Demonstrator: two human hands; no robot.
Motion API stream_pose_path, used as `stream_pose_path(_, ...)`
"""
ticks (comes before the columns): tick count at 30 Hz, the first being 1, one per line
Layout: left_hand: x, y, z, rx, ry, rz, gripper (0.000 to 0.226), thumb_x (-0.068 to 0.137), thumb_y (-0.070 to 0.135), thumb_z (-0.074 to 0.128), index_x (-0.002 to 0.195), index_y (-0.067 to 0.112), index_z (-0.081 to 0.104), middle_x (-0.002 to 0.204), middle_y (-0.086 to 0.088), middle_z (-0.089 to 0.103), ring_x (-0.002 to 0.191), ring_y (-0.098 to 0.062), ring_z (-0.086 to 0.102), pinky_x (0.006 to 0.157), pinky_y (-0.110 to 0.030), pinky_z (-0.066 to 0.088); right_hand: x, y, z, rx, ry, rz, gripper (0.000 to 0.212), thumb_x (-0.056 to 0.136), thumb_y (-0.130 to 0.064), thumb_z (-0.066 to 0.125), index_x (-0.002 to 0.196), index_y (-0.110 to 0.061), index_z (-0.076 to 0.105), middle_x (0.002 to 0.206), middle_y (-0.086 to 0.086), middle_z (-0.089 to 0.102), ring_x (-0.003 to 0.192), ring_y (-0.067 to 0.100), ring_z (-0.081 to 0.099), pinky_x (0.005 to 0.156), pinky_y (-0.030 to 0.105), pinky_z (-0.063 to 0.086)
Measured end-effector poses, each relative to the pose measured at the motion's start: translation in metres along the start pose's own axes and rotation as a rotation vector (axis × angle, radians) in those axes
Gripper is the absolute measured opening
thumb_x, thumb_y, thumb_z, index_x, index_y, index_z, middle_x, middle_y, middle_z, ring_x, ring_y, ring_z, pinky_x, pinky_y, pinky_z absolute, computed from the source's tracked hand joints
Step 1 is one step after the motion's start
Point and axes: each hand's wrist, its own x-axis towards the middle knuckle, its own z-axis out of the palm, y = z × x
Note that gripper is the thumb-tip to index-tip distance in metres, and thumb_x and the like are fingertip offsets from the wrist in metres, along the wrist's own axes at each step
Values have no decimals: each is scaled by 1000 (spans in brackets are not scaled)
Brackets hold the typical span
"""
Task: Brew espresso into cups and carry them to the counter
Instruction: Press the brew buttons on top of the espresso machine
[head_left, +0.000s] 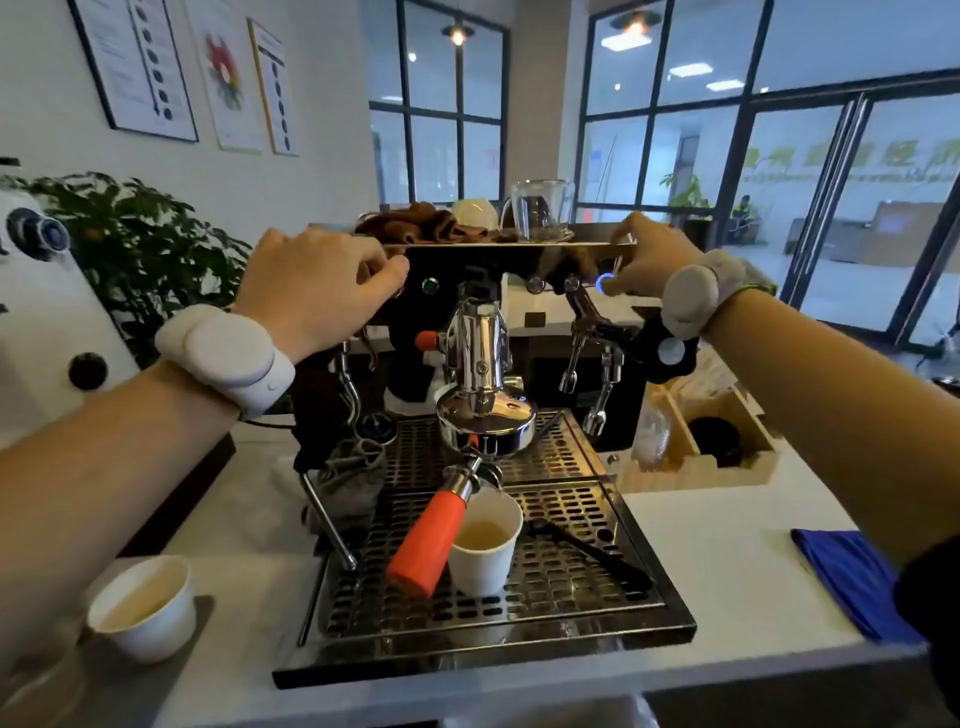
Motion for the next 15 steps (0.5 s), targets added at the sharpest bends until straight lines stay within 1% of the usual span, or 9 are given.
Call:
stream_pose_path(2, -1, 0, 0, -5, 3, -11, 39, 94, 53, 38, 82, 27, 66, 59, 18, 41, 68, -18, 43, 74, -37, 27, -1, 2, 2, 1, 41, -5, 55, 73, -14, 76, 119, -12, 46, 112, 16, 59, 88, 24, 52, 74, 31, 41)
stream_pose_path(5, 0, -4, 4, -28, 2, -19, 36, 94, 52, 41, 81, 29, 66, 59, 19, 43, 68, -18, 45, 75, -37, 31, 3, 4, 5, -10, 45, 9, 55, 71, -16, 78, 115, -13, 45, 107, 15, 59, 88, 26, 52, 75, 33, 42)
stream_pose_path(8, 1, -6, 6, -52, 15, -20, 34, 93, 50, 44, 80, 29, 67, 58, 21, 44, 64, -19, 45, 69, -33, 31, 8, 1, 2, -39, 44, 7, 55, 71, -16, 78, 113, -13, 44, 107, 14, 58, 88, 27, 52, 79, 39, 45)
stream_pose_path(12, 0, -6, 7, -47, 21, -30, 33, 92, 50, 44, 81, 30, 68, 61, 12, 52, 65, -20, 49, 61, -30, 31, 12, 2, 4, -65, 45, 23, 53, 71, -17, 78, 109, -15, 43, 105, 13, 58, 88, 29, 52, 85, 45, 48)
stream_pose_path(15, 0, -5, 6, -41, 14, -37, 33, 91, 50, 44, 81, 30, 68, 68, 6, 60, 67, -22, 53, 60, -30, 31, 13, 3, 6, -62, 40, 30, 53, 72, -17, 77, 110, -15, 40, 104, 15, 57, 87, 29, 53, 83, 44, 47)
